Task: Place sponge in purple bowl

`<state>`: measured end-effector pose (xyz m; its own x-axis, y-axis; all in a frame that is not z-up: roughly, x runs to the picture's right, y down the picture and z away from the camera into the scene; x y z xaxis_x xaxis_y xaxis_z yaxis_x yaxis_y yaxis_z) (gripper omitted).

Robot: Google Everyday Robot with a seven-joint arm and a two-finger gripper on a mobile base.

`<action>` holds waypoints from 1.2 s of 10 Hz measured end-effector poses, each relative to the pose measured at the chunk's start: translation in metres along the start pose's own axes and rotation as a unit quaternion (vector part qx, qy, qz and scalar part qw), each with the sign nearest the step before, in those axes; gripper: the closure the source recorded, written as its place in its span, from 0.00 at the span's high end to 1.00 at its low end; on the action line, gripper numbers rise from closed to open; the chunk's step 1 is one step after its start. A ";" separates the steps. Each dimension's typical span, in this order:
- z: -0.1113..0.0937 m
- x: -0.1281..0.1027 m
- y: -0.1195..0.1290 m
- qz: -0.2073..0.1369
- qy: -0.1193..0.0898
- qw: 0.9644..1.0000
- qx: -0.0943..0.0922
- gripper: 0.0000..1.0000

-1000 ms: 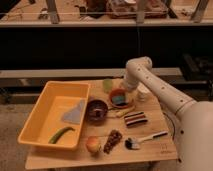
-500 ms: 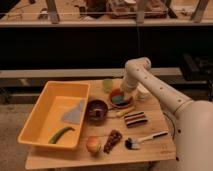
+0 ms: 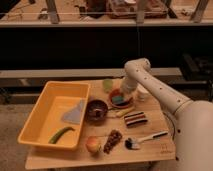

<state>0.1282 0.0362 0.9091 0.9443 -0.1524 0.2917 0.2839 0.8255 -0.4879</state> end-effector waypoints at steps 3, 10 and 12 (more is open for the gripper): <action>0.007 -0.001 0.004 -0.001 0.000 1.000 -0.004 0.51; 0.022 -0.001 0.013 0.004 0.004 1.000 -0.006 0.51; 0.022 -0.003 0.013 0.004 0.008 1.000 -0.005 0.36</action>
<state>0.1255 0.0595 0.9196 0.9491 -0.1536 0.2749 0.2771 0.8218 -0.4979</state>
